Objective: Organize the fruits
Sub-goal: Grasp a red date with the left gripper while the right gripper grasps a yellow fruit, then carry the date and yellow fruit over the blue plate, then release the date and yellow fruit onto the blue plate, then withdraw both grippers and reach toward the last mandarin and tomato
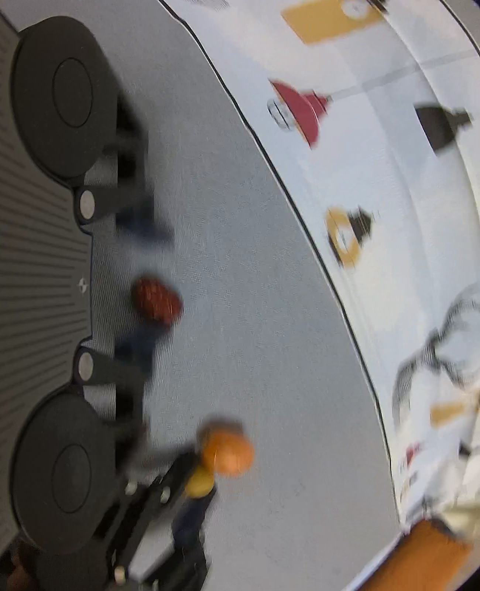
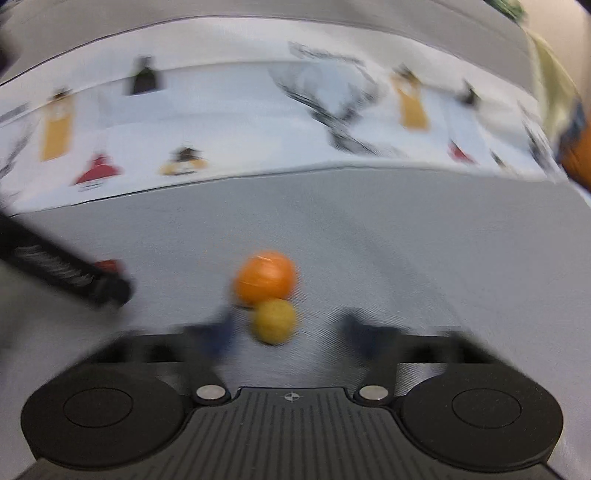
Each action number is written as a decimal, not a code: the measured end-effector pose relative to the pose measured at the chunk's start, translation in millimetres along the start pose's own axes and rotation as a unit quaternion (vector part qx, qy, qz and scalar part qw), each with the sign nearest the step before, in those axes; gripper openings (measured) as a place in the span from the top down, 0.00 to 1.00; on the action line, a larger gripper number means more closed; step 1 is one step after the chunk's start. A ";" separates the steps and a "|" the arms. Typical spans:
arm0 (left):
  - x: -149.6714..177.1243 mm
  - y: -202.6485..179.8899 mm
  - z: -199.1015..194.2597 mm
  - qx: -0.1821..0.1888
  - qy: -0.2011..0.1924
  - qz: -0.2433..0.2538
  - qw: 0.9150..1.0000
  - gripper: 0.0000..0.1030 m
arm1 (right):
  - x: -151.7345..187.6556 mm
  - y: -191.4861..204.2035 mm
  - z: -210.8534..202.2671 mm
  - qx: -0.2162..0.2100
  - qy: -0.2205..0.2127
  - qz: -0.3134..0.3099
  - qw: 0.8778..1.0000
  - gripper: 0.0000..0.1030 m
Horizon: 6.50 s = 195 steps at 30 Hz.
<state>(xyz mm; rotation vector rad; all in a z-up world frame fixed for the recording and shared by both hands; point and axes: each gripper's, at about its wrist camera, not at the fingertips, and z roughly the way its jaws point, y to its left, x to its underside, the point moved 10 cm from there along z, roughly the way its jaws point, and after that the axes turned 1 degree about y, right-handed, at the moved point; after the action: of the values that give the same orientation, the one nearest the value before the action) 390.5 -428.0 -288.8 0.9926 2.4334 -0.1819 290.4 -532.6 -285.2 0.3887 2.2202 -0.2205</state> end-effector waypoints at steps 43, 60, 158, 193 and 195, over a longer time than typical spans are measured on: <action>302.5 16.3 -432.0 -0.049 -0.060 -0.112 0.991 0.78 | 66.9 133.0 -485.3 -0.178 -0.100 0.015 0.979 0.74; 311.4 29.1 -454.2 -0.058 -0.084 -0.129 0.986 0.78 | 68.9 151.5 -496.5 -0.187 -0.103 -0.021 0.977 0.74; 338.4 99.0 -472.3 -0.150 -0.088 -0.205 0.963 0.00 | 59.1 217.3 -487.7 -0.197 -0.090 -0.059 0.975 0.01; 331.2 90.2 -501.1 -0.176 -0.121 -0.200 0.956 0.00 | 41.3 196.2 -523.8 -0.181 -0.172 -0.038 0.968 0.01; 324.8 89.8 -496.5 -0.177 -0.122 -0.200 0.956 0.00 | 38.7 189.0 -519.8 -0.172 -0.176 -0.038 0.968 0.01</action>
<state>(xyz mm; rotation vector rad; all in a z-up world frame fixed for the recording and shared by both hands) 56.0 -11.6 -15.1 0.2969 2.3002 -0.0007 -43.7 -198.0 4.3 0.0663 1.8752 0.0565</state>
